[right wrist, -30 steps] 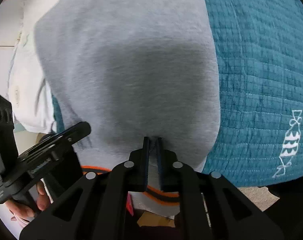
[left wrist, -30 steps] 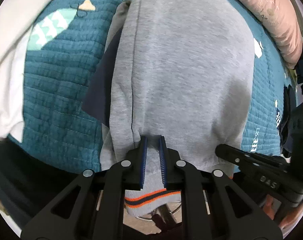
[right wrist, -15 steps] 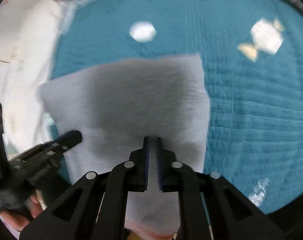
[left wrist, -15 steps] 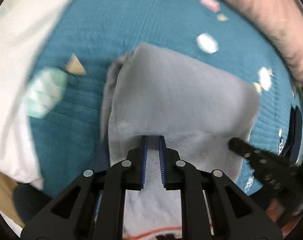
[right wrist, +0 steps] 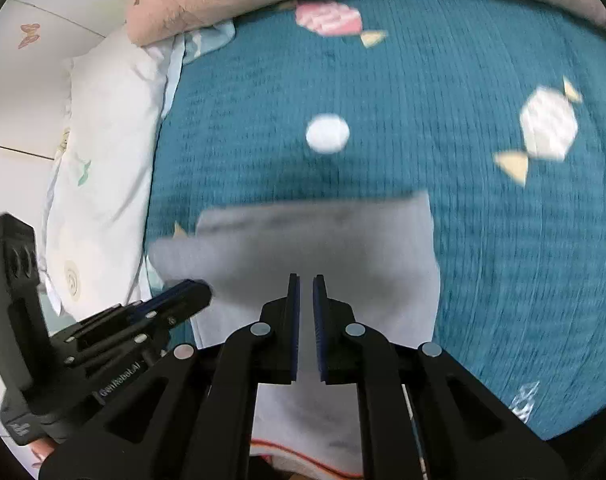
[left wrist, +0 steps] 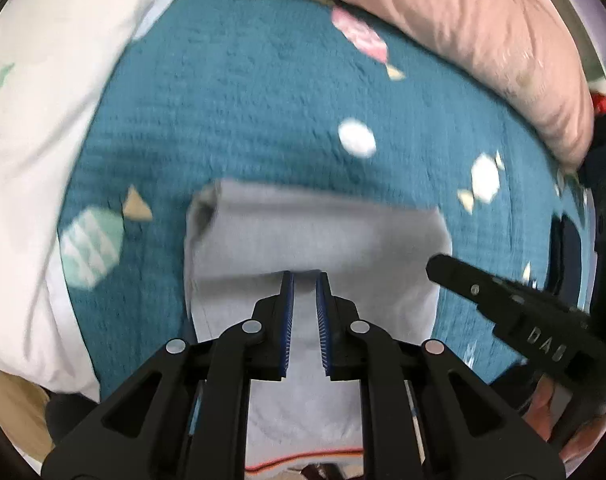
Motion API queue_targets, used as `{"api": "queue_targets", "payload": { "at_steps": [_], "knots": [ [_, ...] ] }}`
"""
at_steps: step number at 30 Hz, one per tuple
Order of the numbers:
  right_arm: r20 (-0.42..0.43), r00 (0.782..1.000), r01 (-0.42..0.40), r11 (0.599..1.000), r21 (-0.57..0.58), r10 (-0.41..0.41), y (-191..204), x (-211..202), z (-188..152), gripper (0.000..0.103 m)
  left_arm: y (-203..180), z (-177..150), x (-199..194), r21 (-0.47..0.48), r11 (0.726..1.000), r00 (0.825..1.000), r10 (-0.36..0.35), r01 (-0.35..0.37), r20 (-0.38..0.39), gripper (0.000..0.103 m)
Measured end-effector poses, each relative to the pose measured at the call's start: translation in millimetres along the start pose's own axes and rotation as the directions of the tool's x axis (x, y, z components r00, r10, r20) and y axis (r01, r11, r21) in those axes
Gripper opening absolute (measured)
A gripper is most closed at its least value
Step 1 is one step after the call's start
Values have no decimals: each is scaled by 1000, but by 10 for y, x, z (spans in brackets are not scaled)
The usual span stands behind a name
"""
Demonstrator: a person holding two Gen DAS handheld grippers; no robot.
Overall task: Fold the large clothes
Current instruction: 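Press the folded jacket flat with both tools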
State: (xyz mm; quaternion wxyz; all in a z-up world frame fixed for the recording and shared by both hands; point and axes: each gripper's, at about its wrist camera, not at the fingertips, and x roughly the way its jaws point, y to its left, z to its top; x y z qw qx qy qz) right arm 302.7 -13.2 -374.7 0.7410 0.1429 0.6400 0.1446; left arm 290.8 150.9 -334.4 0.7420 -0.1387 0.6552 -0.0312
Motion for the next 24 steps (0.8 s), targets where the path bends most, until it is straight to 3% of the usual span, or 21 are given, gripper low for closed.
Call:
{"api": "queue_targets", "payload": {
  "at_steps": [2, 4, 7, 12, 18, 20, 21, 22, 23, 24],
  "knots": [
    [-20, 999, 37, 999, 14, -37, -26, 142, 142, 7, 91, 170, 112, -25, 1000, 1000, 13, -13, -9, 12],
    [-63, 997, 49, 998, 45, -46, -165, 400, 207, 3, 118, 269, 359, -50, 998, 998, 32, -34, -46, 2],
    [-61, 997, 43, 997, 61, -39, -228, 721, 225, 0, 207, 335, 715, -40, 998, 997, 38, -41, -65, 2],
    [-75, 996, 41, 998, 50, -37, -254, 693, 219, 0, 106, 370, 716, -11, 997, 995, 76, -77, -60, 2],
    [-77, 997, 19, 999, 39, -16, -243, 501, 192, 6, 95, 306, 561, 8, 999, 999, 40, -40, -37, 3],
    [-75, 997, 15, 1000, 17, -14, -168, 437, 177, 20, 80, 275, 482, 21, 999, 999, 27, -27, -32, 4],
    [-70, 998, 11, 1000, 11, -10, -152, 399, 162, 37, 64, 254, 441, 26, 999, 999, 28, -27, -29, 5],
    [-57, 998, 5, 1000, 13, -4, -134, 331, 136, 57, 49, 236, 415, 28, 999, 999, 24, -23, -28, 11],
    [-45, 999, 14, 1000, 15, -13, -120, 287, 119, 65, 37, 219, 392, 27, 999, 999, 19, -18, -29, 16],
    [-22, 999, 41, 999, 12, -40, -105, 225, 105, 74, 27, 194, 358, 25, 1000, 1000, 15, -14, -26, 33]
  ]
}}
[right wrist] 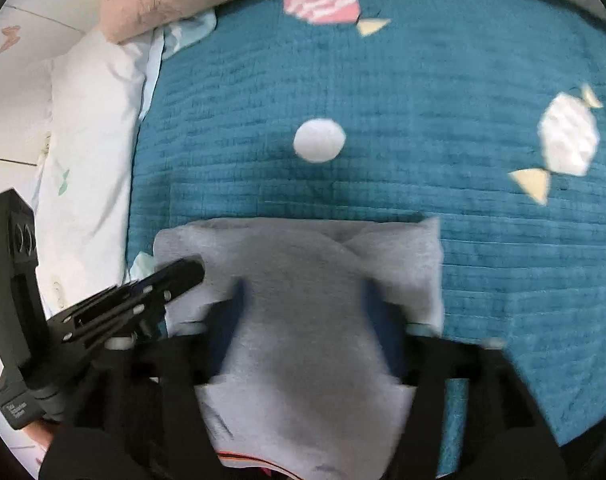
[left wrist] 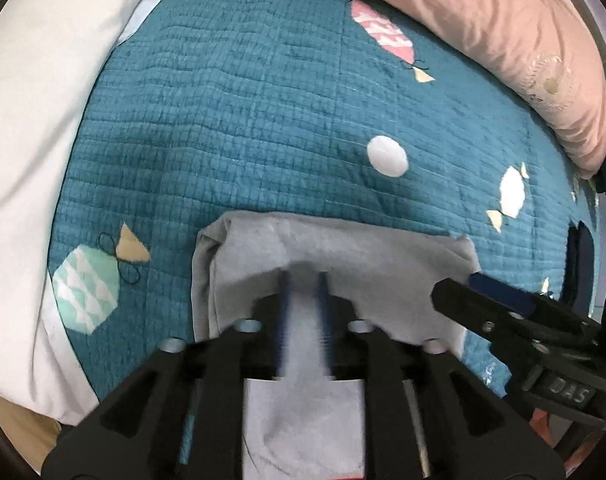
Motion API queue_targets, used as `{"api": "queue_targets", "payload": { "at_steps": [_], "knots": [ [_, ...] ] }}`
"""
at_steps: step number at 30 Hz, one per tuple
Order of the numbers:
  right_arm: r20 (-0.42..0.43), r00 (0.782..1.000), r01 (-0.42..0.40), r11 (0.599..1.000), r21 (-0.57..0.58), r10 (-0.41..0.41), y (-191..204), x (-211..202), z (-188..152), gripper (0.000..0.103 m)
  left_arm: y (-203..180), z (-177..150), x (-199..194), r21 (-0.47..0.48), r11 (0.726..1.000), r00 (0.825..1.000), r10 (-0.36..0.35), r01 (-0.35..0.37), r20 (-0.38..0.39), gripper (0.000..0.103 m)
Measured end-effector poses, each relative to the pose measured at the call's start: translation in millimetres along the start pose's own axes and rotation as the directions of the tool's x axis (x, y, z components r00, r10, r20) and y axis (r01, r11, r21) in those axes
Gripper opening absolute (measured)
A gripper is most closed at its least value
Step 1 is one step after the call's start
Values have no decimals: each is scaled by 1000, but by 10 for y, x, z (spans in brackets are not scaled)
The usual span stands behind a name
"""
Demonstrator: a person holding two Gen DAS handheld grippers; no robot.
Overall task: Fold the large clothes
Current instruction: 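Press the folded jacket flat with both tools, then grasp the folded jacket end with both tools side by side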
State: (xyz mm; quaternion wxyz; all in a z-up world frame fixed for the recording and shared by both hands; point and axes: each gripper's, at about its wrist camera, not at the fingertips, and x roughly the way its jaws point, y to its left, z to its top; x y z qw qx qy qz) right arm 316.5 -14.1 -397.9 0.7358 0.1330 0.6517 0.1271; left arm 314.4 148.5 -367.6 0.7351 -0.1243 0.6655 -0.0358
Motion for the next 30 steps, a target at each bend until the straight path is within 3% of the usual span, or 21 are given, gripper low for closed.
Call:
{"api": "queue_targets", "payload": {
  "at_steps": [1, 2, 6, 10, 15, 20, 23, 27, 30],
  "knots": [
    [32, 999, 37, 999, -11, -37, 14, -82, -30, 76, -11, -26, -51, 1, 1000, 1000, 11, -12, 13, 48],
    [46, 998, 54, 998, -21, -53, 19, -133, -54, 76, -29, -47, -109, 5, 1000, 999, 28, -28, 32, 50],
    [54, 997, 59, 998, -18, -58, -19, -231, -139, 76, 61, -168, -280, -7, 1000, 999, 20, -20, 42, 58],
    [55, 995, 86, 996, -18, -85, -131, -290, -324, 87, 159, -369, -361, -10, 999, 998, 35, -34, 55, 65],
    [-17, 997, 76, 997, 23, -75, -340, -97, -558, 87, 430, -603, -223, -67, 998, 1000, 14, -13, 7, 66],
    [-88, 996, 39, 994, 100, -30, -593, 142, -802, 87, 680, -844, 13, -130, 990, 994, -64, 52, -88, 66],
    [-112, 994, 16, 991, 131, -1, -666, 219, -889, 87, 819, -944, 126, -179, 979, 989, -115, 97, -95, 66],
    [-125, 992, -11, 988, 156, 31, -697, 298, -948, 87, 1028, -1010, 229, -262, 943, 968, -236, 206, -90, 68],
    [-129, 991, -25, 986, 165, 47, -692, 327, -943, 87, 1095, -1033, 283, -275, 931, 959, -272, 239, -87, 71]
  ]
}}
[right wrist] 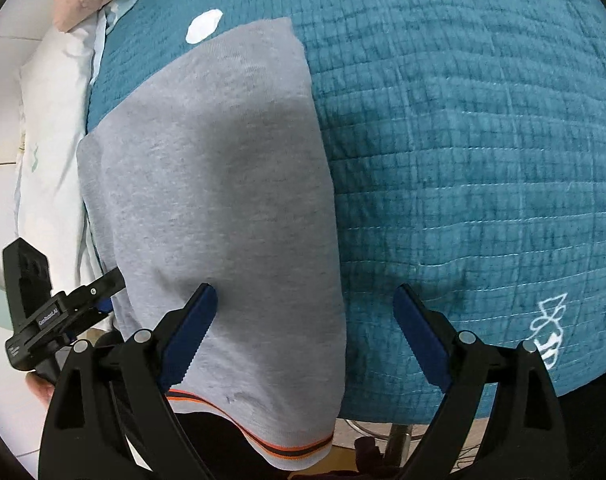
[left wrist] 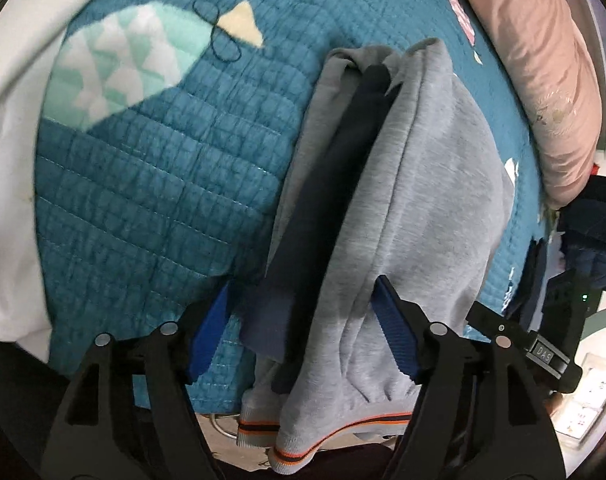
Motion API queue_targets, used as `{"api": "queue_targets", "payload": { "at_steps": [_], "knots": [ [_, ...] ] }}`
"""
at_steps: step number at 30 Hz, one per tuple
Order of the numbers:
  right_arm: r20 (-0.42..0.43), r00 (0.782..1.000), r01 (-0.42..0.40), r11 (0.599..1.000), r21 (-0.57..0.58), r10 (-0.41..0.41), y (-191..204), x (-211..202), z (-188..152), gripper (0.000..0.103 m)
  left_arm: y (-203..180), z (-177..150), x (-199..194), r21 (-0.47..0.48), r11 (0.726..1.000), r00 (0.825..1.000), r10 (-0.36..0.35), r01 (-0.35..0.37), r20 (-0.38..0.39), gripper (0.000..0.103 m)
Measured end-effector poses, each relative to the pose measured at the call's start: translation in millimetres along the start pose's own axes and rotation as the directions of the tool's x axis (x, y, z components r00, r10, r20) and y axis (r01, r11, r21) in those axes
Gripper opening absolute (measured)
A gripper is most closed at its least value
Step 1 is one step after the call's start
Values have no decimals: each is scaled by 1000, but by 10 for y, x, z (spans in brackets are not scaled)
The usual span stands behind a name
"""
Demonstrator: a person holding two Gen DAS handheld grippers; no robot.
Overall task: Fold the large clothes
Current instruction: 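Grasp the folded jacket end with both tools side by side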
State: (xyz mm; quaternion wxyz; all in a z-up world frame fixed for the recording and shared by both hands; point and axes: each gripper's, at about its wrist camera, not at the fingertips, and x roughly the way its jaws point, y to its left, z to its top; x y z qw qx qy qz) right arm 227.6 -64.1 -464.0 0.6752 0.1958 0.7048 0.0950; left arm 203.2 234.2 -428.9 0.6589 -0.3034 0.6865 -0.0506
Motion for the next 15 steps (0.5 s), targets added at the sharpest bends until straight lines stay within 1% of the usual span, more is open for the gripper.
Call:
{"api": "queue_targets", "payload": {
  "at_steps": [5, 10, 12, 15],
  "knots": [
    [-8, 1000, -29, 999, 14, 29, 36, 36, 49, 87, -17, 4, 21, 29, 1000, 1000, 6, -6, 6, 73],
    [-13, 999, -52, 998, 27, 53, 79, 104, 111, 87, -27, 8, 76, 38, 999, 1000, -6, 6, 8, 76],
    [-13, 998, -59, 998, 37, 59, 85, 139, 127, 91, -42, -4, 86, 50, 999, 1000, -5, 5, 15, 77],
    [-5, 998, -65, 997, 51, 65, 91, 174, 135, 92, -76, -18, 103, 58, 998, 999, 0, -2, 33, 78]
  ]
}}
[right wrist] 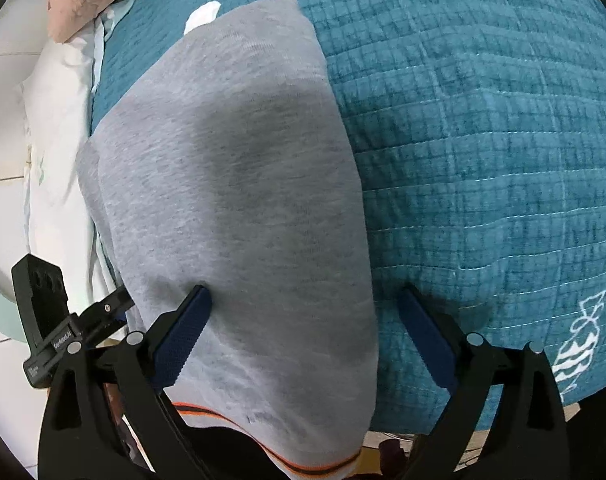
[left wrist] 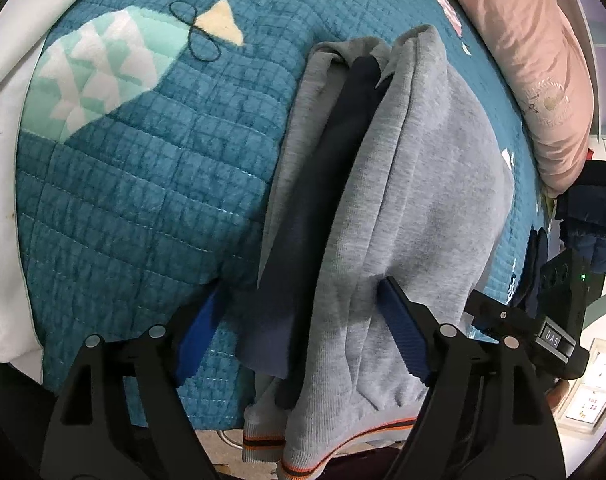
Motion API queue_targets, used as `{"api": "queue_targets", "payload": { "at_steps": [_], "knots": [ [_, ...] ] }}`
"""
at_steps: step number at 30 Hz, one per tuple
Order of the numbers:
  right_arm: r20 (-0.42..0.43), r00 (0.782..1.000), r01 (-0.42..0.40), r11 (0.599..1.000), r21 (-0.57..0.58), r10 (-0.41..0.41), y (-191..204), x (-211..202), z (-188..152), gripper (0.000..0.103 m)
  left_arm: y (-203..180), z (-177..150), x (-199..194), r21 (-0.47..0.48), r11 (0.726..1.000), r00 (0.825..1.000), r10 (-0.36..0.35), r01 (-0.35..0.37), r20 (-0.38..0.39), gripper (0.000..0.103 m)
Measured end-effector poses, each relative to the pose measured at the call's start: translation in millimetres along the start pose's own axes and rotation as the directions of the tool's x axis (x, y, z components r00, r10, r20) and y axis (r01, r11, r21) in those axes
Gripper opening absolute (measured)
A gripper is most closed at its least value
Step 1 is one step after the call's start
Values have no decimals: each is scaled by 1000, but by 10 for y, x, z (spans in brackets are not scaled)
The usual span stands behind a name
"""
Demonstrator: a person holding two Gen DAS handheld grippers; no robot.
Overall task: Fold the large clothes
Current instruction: 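Grasp the folded jacket end with both tools side by side, then lift the grasped end and fold it over the jacket bundle with both tools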
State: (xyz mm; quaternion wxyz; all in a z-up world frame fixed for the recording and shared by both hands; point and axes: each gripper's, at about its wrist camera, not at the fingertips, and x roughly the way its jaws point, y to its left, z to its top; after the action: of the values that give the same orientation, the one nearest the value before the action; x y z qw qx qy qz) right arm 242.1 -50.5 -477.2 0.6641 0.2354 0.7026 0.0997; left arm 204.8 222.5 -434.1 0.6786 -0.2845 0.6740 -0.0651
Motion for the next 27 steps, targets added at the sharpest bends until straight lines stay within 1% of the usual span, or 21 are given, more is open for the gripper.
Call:
{"api": "queue_targets", "payload": {
  "at_steps": [2, 5, 9, 12, 14, 15, 16, 17, 18, 19, 20, 21, 22, 25, 27],
  "knots": [
    [8, 1000, 5, 1000, -5, -5, 25, 9, -3, 92, -36, -31, 6, 15, 1000, 1000, 5, -5, 24, 78],
    [11, 1000, 22, 1000, -4, -22, 48, 51, 6, 96, -15, -81, 6, 14, 1000, 998, -10, 9, 60, 78],
    [16, 999, 43, 999, -5, -43, 87, 80, 26, 96, -15, -130, 2, 15, 1000, 996, 4, -5, 84, 78],
    [15, 999, 39, 999, -2, -39, 82, 90, 46, 96, -18, -141, -3, 13, 1000, 996, 6, -7, 89, 77],
    [20, 999, 38, 999, 0, -38, 60, 84, 34, 96, -10, -145, -9, 7, 1000, 995, 4, -5, 95, 76],
    [26, 999, 40, 999, -2, -40, 60, 78, 23, 95, -16, -161, -14, 6, 1000, 995, 2, -2, 102, 73],
    [36, 998, 45, 999, -11, -45, 73, 66, 11, 89, -27, -181, -20, 8, 1000, 994, -1, 0, 108, 68],
    [44, 998, 35, 999, -24, -34, 36, 18, -49, 79, -30, -205, -33, 16, 1000, 994, -10, 8, 113, 64],
    [52, 999, 13, 999, -45, -11, 56, -23, -89, 68, -16, -223, -43, 20, 999, 993, -49, 47, 106, 45],
    [63, 998, 31, 999, -45, -28, 58, -73, -134, 59, -6, -236, -39, 6, 996, 992, -87, 87, 95, 43],
    [70, 997, 43, 998, -36, -40, 63, -109, -153, 54, 18, -255, -36, -3, 996, 992, -86, 86, 89, 43],
    [77, 996, 46, 999, -26, -44, 57, -155, -160, 43, 4, -251, -38, 4, 997, 994, -80, 80, 80, 41],
    [83, 996, 40, 999, -13, -38, 33, -217, -163, 36, -20, -252, -51, 16, 997, 995, -75, 75, 72, 39],
    [97, 995, -7, 1000, -17, 9, -24, -339, -162, 26, -81, -293, -77, 43, 995, 994, -91, 88, 57, 35],
    [97, 995, -2, 1000, -23, 4, -22, -356, -160, 26, -75, -298, -70, 51, 994, 994, -95, 93, 46, 35]
  ]
}}
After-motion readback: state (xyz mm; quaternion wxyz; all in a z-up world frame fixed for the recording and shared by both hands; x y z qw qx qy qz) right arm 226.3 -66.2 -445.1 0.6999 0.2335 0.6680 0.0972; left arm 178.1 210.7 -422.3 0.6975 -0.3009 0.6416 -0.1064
